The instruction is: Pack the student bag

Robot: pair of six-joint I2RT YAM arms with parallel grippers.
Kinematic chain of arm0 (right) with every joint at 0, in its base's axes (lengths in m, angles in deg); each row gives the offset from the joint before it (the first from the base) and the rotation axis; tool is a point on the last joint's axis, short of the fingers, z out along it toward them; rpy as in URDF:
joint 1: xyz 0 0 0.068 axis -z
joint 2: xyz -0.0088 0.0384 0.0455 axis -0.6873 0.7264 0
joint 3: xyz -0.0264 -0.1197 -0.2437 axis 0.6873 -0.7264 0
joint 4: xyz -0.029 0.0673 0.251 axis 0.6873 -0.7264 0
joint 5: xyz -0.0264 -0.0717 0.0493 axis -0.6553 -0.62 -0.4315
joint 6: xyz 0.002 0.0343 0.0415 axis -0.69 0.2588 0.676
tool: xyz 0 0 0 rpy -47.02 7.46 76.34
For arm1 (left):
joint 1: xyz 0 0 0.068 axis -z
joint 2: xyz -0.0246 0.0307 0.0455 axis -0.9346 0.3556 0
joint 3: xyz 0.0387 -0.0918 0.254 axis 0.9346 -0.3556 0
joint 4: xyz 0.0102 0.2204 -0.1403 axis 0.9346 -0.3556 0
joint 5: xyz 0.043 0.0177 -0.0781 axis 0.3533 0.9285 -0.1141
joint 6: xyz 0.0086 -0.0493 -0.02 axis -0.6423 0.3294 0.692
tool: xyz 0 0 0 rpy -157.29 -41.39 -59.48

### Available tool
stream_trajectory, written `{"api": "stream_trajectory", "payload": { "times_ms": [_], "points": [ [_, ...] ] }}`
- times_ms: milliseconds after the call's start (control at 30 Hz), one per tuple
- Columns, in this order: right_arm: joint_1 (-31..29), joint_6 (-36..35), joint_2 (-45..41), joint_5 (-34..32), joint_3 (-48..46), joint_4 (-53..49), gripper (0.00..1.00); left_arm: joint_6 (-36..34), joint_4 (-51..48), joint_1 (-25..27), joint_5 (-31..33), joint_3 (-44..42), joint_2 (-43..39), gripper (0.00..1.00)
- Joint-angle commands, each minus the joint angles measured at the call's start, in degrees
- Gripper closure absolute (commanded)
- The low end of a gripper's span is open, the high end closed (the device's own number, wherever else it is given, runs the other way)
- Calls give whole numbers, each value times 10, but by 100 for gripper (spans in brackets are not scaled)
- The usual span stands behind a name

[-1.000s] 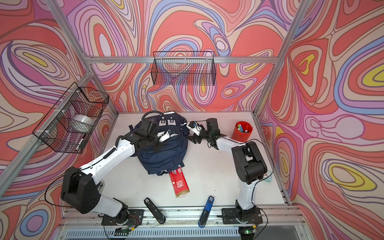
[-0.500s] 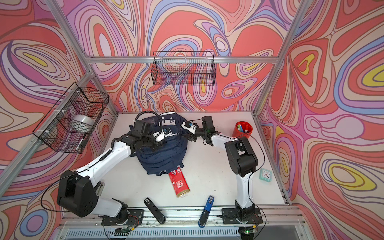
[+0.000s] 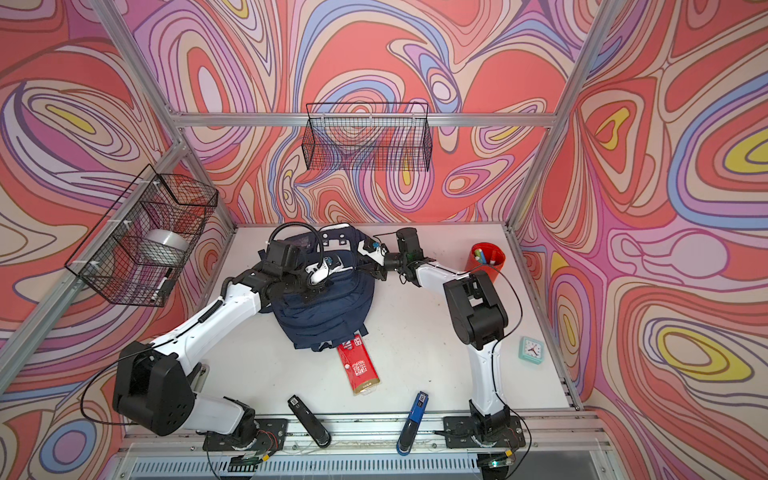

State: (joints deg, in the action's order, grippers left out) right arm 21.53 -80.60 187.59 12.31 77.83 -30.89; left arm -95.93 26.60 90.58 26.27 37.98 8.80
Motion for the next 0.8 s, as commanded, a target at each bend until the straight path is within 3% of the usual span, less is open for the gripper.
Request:
{"api": "stream_trajectory", "payload": {
  "times_ms": [0, 233, 567, 767],
  "points": [
    [-10, 0, 4, 10, -10, -5, 62, 11, 37, 4, -28, -1, -19, 100],
    [-11, 15, -6, 2, -14, -25, 97, 31, 44, 3, -10, 6, -12, 100],
    [-11, 1, -85, -23, -90, -34, 100, 52, 51, 2, -7, 9, -1, 100],
    [-10, -24, -87, -42, -88, -47, 100, 46, 46, 2, -4, 7, -3, 100]
  ]
}}
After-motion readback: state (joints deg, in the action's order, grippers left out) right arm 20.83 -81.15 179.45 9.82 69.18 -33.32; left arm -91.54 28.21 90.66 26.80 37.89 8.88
